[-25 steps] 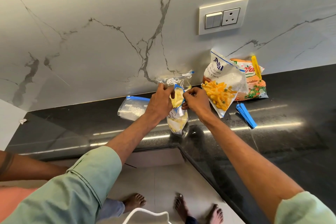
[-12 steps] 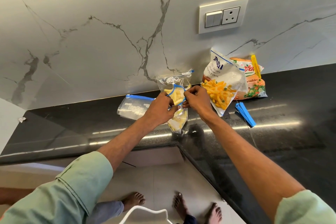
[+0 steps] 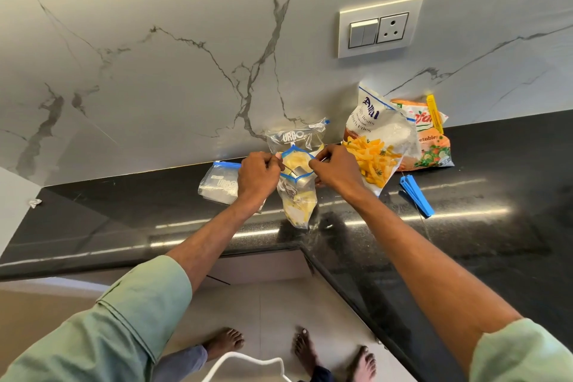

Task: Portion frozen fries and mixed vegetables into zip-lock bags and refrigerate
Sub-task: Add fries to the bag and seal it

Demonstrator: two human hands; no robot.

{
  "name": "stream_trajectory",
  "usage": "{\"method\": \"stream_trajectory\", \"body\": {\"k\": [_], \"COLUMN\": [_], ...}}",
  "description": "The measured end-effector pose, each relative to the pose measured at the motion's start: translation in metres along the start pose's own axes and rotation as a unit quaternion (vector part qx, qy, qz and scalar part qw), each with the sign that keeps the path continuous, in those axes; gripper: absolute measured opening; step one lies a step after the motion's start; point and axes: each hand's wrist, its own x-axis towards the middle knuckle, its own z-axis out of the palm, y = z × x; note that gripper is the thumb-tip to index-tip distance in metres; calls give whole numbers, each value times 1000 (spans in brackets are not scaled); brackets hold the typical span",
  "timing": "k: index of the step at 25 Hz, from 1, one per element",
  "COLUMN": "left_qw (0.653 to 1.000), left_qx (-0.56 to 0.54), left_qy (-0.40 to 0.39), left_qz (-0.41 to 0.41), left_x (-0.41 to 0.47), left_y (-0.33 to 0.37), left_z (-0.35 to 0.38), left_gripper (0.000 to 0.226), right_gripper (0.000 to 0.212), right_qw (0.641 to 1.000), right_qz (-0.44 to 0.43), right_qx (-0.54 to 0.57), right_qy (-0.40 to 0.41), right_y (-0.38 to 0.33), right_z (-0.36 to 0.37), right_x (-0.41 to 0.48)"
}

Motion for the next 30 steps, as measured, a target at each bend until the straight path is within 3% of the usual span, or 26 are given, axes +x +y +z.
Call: {"method": "stream_trajectory", "body": {"k": [5,8,16,22,30], "left_qw": [987,959,867,814,786], "left_qx": [-108,-201,-397,-463,-485], "left_qy": [44,71,89,84,74], "left_qz": [-112,-190,-286,-341,-377], "left_x": [8,12,13,12,9], "left_y": [-8,-14,-16,-18,-21], "left_z": [-2,-3,-10,-12,-12], "left_gripper": [38,37,26,15,13], "right_gripper": [15,15,22,26,27], "right_qw": [998,996,994,993,994], "right_qz": [-42,-69,-85,-100,-93], "right_qx": [-34,-56,-74,-65,-53], "right_qy": [-7,-5,-7,21,38], "right_y": [1,1,3,1,-2], "right_z": [1,2,-3,-6,-6], "right_x": [-1,0,6,9,10]}}
